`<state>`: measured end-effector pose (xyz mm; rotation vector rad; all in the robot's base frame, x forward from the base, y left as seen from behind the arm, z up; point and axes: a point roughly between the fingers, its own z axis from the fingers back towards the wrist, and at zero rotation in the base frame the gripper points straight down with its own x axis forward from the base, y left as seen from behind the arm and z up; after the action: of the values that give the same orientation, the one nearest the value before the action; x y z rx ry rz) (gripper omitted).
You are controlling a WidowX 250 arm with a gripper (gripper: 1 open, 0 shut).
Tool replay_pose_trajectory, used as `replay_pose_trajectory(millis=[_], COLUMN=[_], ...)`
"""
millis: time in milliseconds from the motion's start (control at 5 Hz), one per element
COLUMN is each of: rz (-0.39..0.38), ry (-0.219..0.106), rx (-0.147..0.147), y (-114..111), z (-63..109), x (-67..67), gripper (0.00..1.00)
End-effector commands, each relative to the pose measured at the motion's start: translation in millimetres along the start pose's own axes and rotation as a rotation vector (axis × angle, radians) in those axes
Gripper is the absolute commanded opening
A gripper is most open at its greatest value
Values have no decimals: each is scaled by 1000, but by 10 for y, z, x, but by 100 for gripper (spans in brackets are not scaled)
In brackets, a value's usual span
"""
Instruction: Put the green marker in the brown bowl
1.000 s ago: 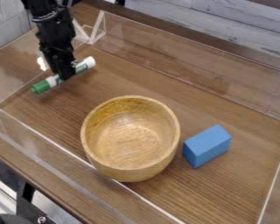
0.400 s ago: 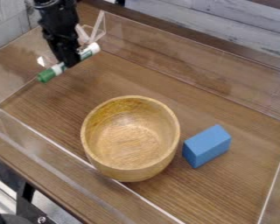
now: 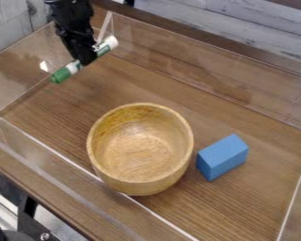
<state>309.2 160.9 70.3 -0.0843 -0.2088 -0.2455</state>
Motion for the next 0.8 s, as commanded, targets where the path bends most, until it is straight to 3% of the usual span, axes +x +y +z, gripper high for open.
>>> replay_pose_trajectory(millis=[0,600], rz=[-33,-87], ry=[-70,-116], rx=[67,82], y=[11,-50], z=[238,148], x=[134,234], gripper=[0,0])
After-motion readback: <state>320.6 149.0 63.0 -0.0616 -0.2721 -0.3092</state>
